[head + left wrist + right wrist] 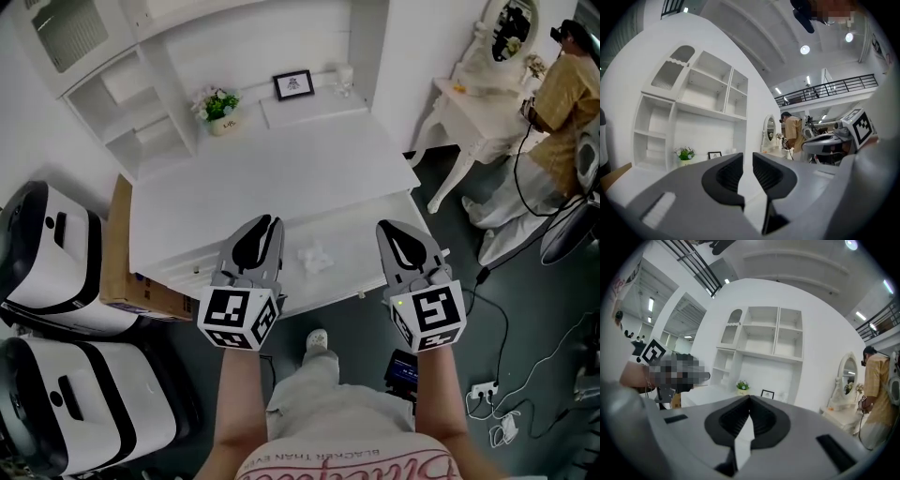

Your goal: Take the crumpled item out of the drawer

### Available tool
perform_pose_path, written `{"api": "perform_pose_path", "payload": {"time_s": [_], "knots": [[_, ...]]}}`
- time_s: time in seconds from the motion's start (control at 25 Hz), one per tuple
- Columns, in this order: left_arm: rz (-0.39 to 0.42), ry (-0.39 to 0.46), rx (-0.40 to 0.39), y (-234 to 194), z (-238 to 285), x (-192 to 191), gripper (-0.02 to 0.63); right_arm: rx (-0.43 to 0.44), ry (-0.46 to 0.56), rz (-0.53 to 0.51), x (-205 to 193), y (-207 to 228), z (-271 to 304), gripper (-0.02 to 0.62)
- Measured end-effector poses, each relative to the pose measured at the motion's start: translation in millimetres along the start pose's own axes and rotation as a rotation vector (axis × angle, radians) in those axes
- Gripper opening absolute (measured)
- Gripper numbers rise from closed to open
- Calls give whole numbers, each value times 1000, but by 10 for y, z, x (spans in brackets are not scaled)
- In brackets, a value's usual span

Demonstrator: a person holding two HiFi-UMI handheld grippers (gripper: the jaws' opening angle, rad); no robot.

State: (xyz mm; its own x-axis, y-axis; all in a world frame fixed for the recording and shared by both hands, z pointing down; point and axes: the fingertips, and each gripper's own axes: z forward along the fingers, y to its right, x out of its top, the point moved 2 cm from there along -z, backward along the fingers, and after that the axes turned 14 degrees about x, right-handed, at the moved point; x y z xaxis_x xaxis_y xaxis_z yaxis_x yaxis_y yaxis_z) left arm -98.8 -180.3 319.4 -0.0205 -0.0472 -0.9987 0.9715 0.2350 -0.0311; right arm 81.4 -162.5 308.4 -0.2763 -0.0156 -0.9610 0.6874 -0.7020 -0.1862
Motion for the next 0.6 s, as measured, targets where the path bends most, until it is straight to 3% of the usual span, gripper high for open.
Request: {"api": "perform_pose_path", "payload": {"time_s": [0.12,0.2,0.6], "knots": [[-11,-64,-47,-40,257,-119,184,-2,-11,13,-12,148,219,6],[-17,-101,-68,-63,406,-210,224,-2,-26,16,-39,231,356,6],[-3,-241,-120,-181,859,-695,230,-16,-104,78,-358,512,804,6]]}}
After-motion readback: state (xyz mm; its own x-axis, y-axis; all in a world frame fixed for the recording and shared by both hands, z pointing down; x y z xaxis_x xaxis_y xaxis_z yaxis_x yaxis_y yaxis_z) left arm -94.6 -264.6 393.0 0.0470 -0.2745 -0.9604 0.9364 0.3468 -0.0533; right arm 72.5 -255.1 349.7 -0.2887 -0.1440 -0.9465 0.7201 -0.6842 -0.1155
